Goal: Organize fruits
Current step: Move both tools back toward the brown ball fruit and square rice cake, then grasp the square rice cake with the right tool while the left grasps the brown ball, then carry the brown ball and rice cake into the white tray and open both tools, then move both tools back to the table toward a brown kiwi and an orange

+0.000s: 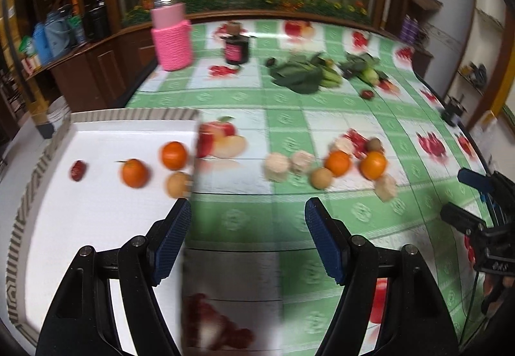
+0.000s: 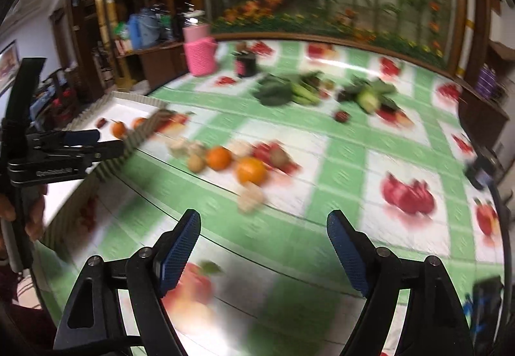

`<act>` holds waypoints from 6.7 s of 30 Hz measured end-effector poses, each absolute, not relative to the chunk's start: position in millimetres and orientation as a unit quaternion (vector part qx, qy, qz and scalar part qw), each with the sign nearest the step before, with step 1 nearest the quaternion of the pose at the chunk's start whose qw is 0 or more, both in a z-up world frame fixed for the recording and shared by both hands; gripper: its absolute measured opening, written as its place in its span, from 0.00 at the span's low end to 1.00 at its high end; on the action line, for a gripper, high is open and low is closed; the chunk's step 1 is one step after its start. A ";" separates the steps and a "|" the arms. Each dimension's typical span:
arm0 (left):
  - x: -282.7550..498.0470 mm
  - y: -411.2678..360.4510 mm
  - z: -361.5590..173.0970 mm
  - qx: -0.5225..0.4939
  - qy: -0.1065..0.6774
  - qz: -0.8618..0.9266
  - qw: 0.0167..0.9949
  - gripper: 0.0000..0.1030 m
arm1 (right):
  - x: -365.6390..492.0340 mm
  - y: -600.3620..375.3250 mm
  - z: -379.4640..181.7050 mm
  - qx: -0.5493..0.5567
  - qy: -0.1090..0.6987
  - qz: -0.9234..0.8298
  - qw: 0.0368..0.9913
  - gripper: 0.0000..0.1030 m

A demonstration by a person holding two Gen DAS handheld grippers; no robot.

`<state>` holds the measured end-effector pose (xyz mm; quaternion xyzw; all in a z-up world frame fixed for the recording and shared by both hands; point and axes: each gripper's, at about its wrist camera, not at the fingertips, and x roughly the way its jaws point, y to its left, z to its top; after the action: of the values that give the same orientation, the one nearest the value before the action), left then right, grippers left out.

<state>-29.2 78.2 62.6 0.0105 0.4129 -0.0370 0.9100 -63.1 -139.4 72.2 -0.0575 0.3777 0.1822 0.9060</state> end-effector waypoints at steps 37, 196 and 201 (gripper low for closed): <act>49.2 56.2 19.8 0.083 0.481 -0.077 0.869 0.63 | 2.7 -115.1 25.8 -0.071 0.440 0.263 0.856 0.30; -37.1 158.4 74.8 -0.038 0.393 0.032 0.918 0.81 | -34.3 -22.0 79.7 -0.079 0.332 0.297 0.892 0.79; -36.3 120.6 68.7 -0.031 0.401 -0.011 0.916 0.80 | -32.4 -70.4 66.2 -0.057 0.354 0.248 0.900 0.79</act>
<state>-36.3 120.6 68.7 -0.0314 0.4006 -0.0108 0.9157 -32.4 -70.4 66.2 -0.0569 0.3540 0.2483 0.8999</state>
